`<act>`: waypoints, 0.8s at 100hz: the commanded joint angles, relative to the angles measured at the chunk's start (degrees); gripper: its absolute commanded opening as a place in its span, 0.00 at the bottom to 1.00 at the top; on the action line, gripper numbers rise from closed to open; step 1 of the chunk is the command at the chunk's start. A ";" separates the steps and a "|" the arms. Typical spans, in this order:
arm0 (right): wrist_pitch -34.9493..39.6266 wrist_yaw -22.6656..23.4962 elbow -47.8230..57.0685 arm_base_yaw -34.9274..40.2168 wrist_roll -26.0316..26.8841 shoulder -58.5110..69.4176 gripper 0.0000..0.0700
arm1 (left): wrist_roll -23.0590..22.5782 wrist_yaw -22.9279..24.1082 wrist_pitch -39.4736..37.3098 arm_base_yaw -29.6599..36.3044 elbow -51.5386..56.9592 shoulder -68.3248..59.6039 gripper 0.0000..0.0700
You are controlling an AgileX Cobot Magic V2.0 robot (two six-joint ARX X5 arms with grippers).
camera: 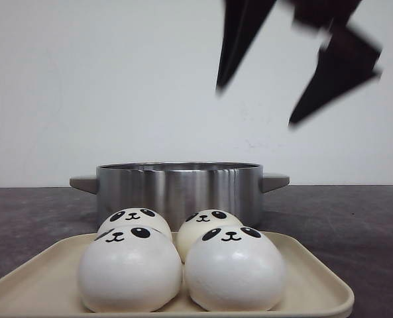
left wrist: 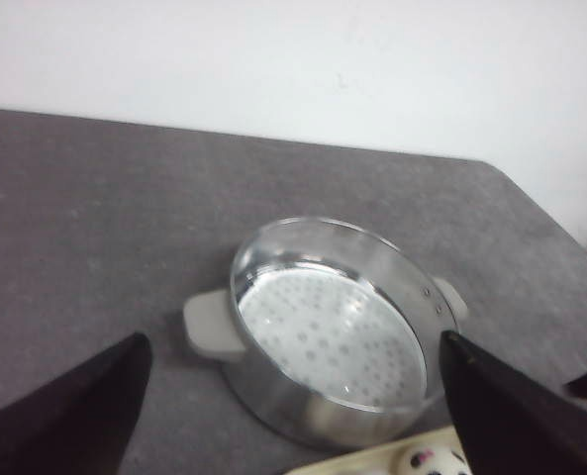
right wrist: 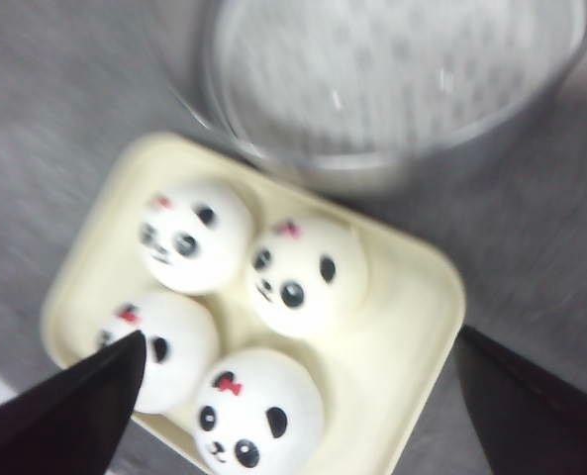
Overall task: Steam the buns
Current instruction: 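Lower the right gripper onto the farther panda bun nearest it and grasp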
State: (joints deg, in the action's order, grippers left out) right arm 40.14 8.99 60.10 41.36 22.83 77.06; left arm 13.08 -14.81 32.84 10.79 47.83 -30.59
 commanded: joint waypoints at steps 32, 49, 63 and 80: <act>-8.13 -0.52 0.66 1.66 3.89 18.08 0.85 | 0.02 -0.04 1.01 4.76 1.09 -0.09 0.80; -11.54 -0.92 0.66 1.62 7.39 21.64 0.58 | -0.04 0.04 1.01 6.69 1.09 -0.11 0.80; -11.54 -1.38 0.66 1.68 7.78 22.51 0.00 | -0.33 1.22 1.01 8.17 1.09 -0.11 0.80; -11.41 -1.44 0.90 2.64 6.95 19.80 0.01 | -0.61 1.95 0.98 9.62 1.09 -0.11 0.80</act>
State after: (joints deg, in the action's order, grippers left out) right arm 28.49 8.05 60.18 43.18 29.91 97.78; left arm 13.04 -13.21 34.50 19.88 47.83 -30.59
